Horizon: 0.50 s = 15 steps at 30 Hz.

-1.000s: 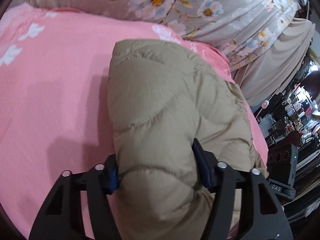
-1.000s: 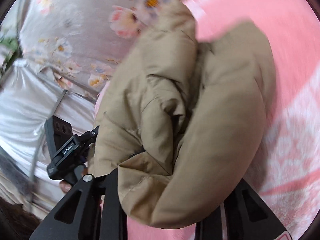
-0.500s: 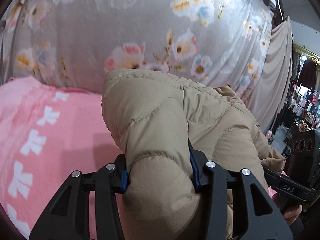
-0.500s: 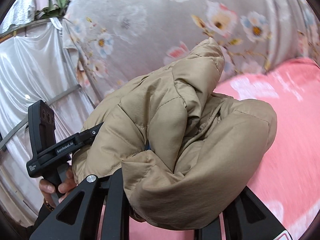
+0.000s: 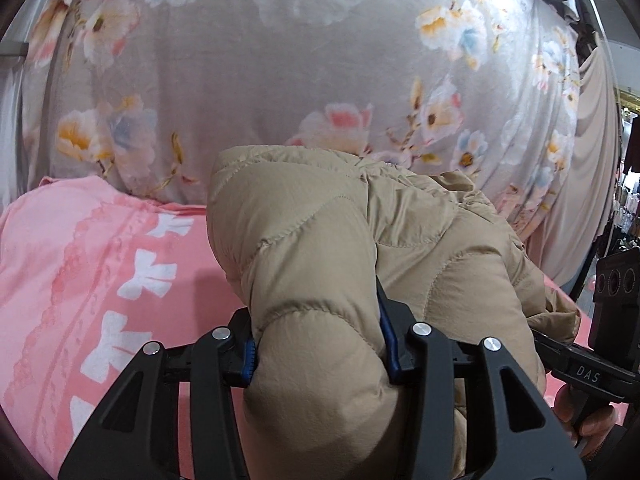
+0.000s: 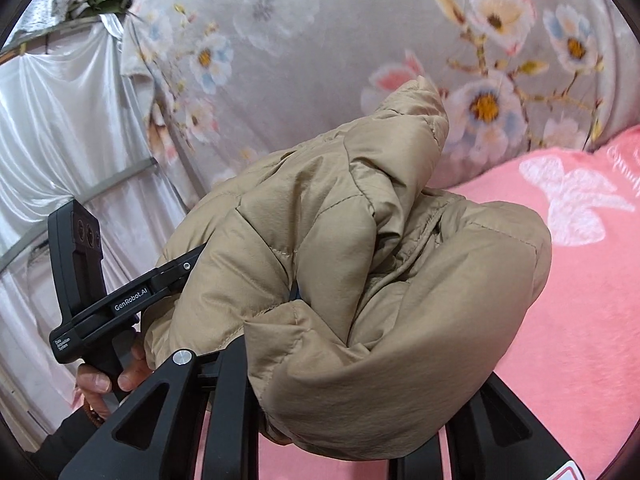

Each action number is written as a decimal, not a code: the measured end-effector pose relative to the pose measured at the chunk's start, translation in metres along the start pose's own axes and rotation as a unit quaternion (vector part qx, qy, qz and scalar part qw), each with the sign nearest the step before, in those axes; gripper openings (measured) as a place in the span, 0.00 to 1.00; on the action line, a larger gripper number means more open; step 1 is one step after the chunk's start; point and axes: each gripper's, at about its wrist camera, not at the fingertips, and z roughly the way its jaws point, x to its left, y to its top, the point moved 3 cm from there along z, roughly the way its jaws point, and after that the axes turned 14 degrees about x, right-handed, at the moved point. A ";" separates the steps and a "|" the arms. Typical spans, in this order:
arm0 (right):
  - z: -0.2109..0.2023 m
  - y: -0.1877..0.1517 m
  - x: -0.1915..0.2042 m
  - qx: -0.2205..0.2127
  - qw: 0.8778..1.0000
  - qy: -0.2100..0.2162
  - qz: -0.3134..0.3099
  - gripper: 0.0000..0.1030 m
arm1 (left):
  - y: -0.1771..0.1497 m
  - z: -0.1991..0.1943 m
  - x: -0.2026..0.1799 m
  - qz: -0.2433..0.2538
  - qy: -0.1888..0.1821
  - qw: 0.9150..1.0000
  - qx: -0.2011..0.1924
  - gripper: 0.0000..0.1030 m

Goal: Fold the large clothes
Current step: 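Grasp the bundle with both tools and lift it, folding it over once more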

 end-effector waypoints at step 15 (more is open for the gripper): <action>0.089 -0.054 -0.043 0.113 0.989 0.023 0.093 0.30 | -0.064 0.074 0.058 -0.052 0.002 0.997 0.049 0.62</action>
